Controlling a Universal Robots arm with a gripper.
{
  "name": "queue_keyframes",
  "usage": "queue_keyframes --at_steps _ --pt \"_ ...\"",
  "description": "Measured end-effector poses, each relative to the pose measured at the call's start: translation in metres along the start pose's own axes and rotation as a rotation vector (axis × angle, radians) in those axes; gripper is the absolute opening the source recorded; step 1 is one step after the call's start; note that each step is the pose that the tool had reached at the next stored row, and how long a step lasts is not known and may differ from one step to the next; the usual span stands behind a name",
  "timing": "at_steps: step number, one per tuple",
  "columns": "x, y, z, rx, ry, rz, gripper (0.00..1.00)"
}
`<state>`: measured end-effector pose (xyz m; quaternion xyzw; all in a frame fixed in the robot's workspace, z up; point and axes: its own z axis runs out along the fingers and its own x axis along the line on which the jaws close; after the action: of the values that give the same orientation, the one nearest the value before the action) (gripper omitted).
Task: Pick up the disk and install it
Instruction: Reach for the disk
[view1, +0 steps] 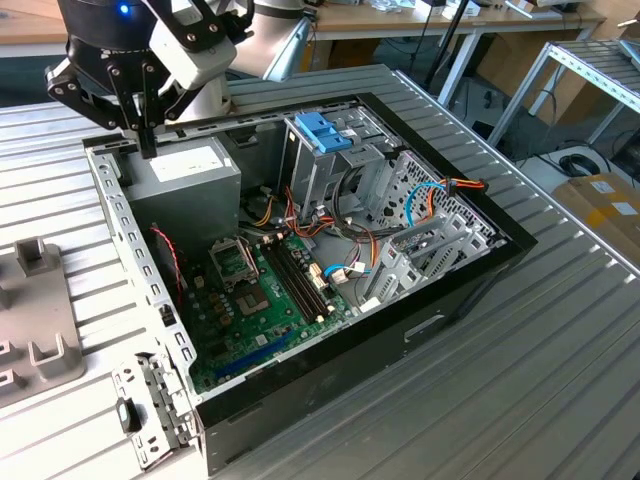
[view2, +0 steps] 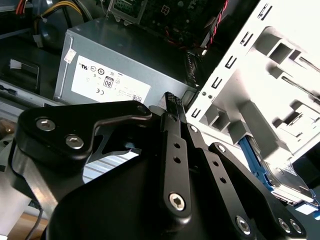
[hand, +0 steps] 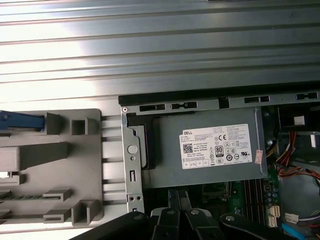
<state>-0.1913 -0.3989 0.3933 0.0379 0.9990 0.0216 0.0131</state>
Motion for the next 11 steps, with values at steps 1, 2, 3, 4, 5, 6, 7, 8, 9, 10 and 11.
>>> queue_keyframes --at_steps 1,2,3,4,5,6,7,8,9,10,11 --pt "0.0002 0.0 0.0 0.0 0.0 0.0 0.1" --pt "0.0004 0.0 0.0 0.0 0.0 0.0 0.1" --pt "0.0008 -0.0001 0.0 0.0 0.0 0.0 0.1" --pt "0.0011 -0.0001 -0.0001 0.0 0.0 0.0 0.1" --pt "0.0015 -0.0001 -0.0001 0.0 0.0 0.0 0.1" --pt "0.0018 -0.0001 0.0 0.0 0.0 0.0 0.1" --pt "0.002 -0.0001 -0.0001 0.0 0.0 0.0 0.1" --pt "0.0022 -0.0001 -0.0001 0.0 0.0 0.0 0.1" --pt "0.0025 -0.0002 -0.0001 0.0 0.0 0.0 0.1" --pt "0.0028 -0.0002 -0.0001 0.0 0.0 0.0 0.1" --pt "0.003 -0.0002 -0.0001 0.0 0.0 0.0 0.1"
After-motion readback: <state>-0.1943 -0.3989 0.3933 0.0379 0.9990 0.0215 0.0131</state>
